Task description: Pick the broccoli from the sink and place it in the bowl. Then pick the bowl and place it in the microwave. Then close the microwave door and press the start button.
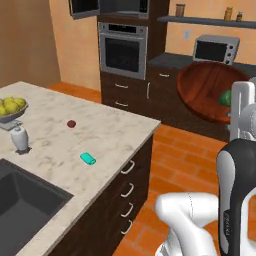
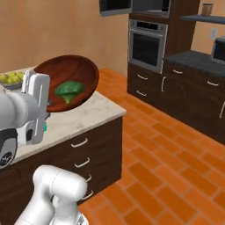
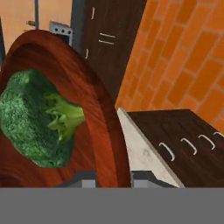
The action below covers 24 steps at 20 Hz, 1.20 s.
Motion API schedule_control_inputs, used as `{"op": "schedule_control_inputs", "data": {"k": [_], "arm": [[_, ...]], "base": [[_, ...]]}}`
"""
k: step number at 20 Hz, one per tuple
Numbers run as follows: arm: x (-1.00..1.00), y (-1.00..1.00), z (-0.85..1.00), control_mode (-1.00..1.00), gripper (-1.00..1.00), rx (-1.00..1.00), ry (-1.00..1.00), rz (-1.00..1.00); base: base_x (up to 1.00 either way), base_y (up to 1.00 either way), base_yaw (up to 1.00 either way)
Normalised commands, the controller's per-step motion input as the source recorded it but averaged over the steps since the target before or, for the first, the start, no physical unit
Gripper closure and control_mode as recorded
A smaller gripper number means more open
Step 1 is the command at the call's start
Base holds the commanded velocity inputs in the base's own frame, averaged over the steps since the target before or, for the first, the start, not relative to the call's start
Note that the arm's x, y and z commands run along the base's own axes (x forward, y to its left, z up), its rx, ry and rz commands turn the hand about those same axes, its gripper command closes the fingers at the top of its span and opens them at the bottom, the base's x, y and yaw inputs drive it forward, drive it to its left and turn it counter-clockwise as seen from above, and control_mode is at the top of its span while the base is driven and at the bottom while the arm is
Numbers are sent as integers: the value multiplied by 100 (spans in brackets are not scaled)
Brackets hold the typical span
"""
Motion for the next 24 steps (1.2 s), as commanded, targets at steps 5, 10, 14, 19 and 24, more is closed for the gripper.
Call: {"op": "schedule_control_inputs", "data": {"k": [5, 10, 14, 19, 24], "arm": [[0, 0, 0, 100, 100, 0, 0, 0], [0, 0, 0, 100, 100, 0, 0, 0], [0, 0, 0, 100, 100, 0, 0, 0], [0, 0, 0, 100, 100, 0, 0, 0], [0, 0, 0, 100, 100, 0, 0, 0]], "base": [[59, -94, -47], [94, -92, -39], [100, -70, -15], [100, -76, 7], [100, -83, 30]]}}
